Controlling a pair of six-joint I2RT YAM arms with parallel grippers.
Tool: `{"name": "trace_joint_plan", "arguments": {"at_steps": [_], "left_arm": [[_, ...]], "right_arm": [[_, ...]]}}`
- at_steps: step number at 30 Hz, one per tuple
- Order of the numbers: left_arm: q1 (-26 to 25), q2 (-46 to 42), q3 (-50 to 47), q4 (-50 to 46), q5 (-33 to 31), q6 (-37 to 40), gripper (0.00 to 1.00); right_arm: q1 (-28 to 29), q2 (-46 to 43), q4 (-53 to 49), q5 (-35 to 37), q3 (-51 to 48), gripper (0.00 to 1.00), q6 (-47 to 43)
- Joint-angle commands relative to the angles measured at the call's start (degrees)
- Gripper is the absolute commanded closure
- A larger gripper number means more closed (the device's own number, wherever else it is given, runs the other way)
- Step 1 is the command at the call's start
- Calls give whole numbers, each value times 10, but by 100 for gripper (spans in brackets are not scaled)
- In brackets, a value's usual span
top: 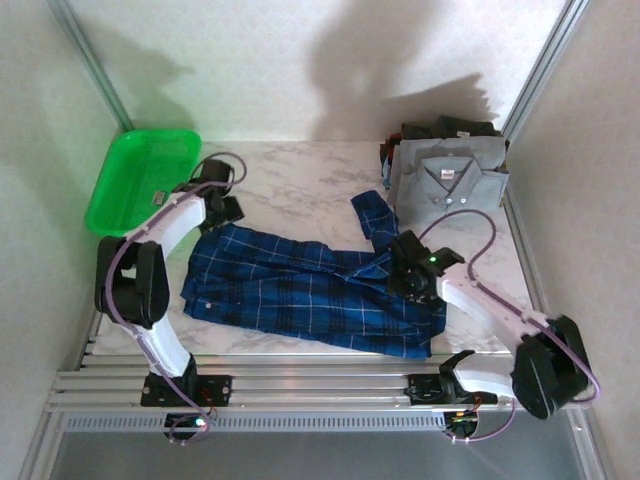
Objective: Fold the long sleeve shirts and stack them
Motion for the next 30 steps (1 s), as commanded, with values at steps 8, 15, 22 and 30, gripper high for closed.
{"name": "trace_joint_plan", "arguments": {"at_steps": [8, 15, 22, 30], "left_arm": [[-128, 9, 12, 181, 260, -111, 23], [-126, 47, -97, 291, 259, -161, 23], [-123, 44, -172, 296, 236, -155, 24], [-122, 39, -196, 289, 226, -139, 24]], "right_arm": [[-91, 230, -110, -50, 415, 19, -138], [-101, 518, -139, -72, 681, 30, -161], [-84, 662, -121, -22, 821, 30, -151], [-68, 765, -127, 34, 908, 34, -90]]}}
